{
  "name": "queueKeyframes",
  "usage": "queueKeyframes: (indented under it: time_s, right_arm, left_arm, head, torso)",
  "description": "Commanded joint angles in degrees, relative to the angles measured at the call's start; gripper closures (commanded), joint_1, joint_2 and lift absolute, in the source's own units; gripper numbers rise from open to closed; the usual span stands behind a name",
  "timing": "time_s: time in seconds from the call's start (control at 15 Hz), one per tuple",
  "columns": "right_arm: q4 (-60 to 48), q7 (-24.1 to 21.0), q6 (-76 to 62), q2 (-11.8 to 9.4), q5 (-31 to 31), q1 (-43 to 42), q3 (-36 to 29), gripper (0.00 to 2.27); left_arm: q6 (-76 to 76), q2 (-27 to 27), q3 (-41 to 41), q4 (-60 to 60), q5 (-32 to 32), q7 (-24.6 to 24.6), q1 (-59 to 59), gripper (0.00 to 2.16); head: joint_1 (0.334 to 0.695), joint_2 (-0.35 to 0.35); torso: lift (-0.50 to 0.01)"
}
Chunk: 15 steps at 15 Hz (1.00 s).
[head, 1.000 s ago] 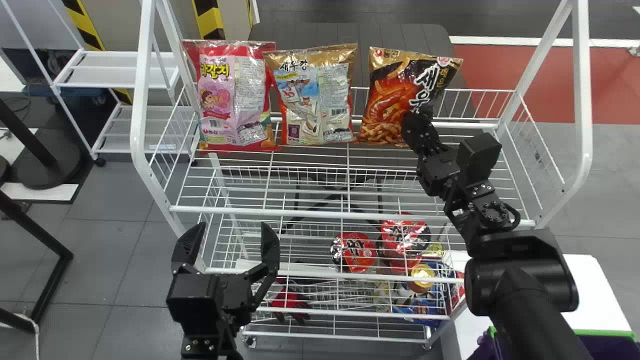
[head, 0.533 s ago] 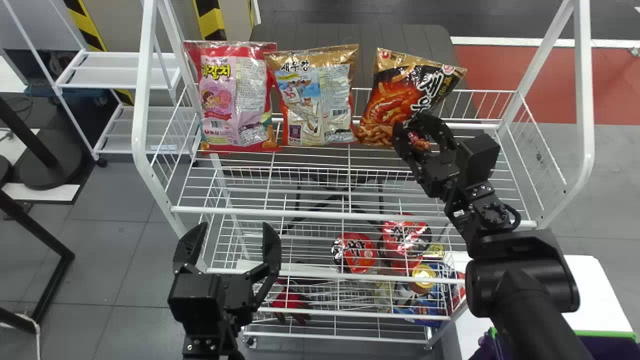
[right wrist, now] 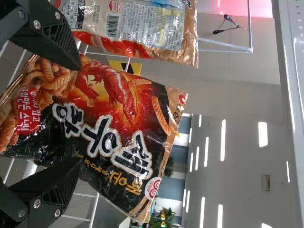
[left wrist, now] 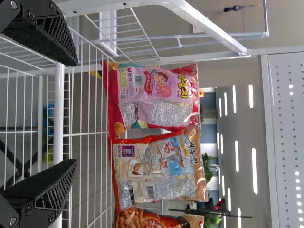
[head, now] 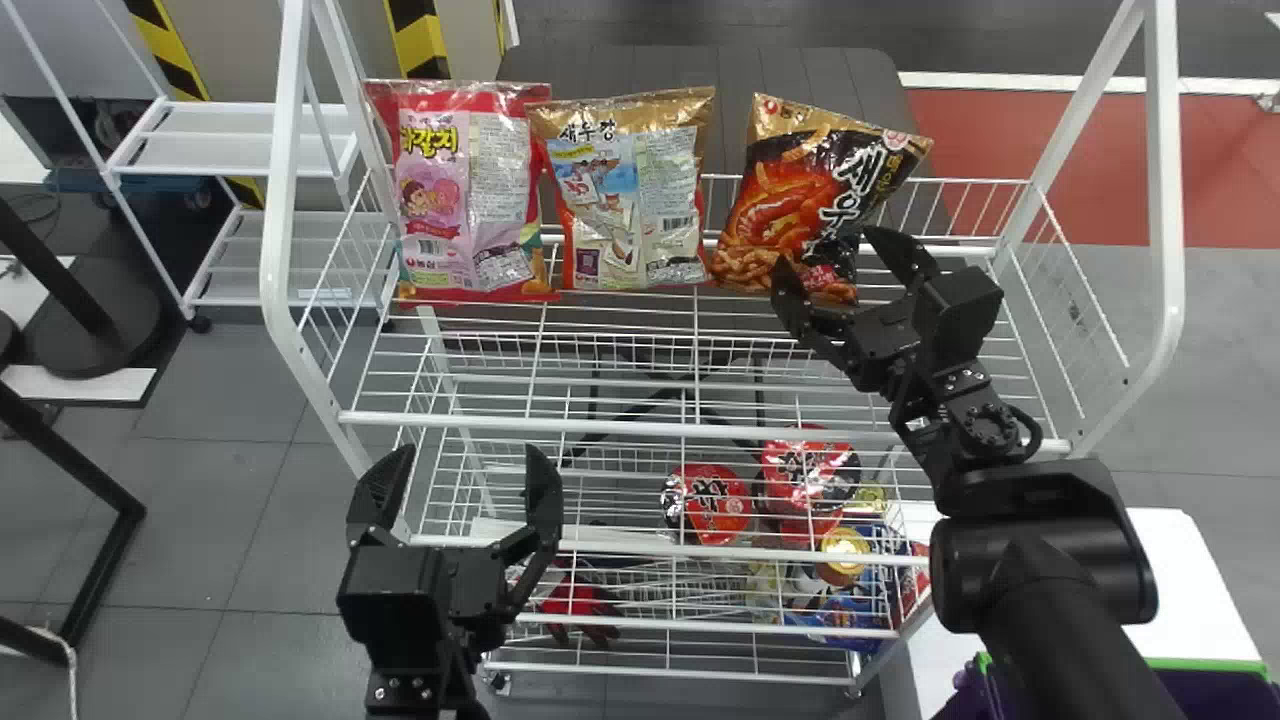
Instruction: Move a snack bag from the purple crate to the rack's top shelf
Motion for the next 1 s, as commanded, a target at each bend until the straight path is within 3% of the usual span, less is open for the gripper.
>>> queueKeyframes:
  time_s: [0.0,0.27,0.47,0.93]
  right_arm:
    - [-2.62,-0.04,-0.98,0.23,0.00,1.90,-0.09,0.15]
    - [-26.18,0.31,13.43,0.23,-0.53,13.59,0.35,0.15]
    - [-41.21,0.49,16.95,0.23,-1.32,22.82,-0.18,0.13]
    - [-58.43,1.46,15.37,0.23,-8.08,43.30,-0.70,0.14]
  left_arm:
    - [0.00,0.09,-0.07,-0.26,-0.09,0.14,0.00,0.09]
    - [0.18,0.44,0.02,-1.76,-1.23,1.29,0.53,0.09]
    - [0.35,1.41,0.54,-5.98,-1.67,0.85,2.73,0.09]
    - [0.18,2.02,1.51,-10.99,-3.69,1.20,7.39,0.09]
  head:
    - [0.695,0.003]
    - [0.695,0.004]
    - [0.695,0.000]
    - [0.695,-0.012]
  torso:
    - [0.001]
    - [0.001]
    - [0.001]
    - [0.001]
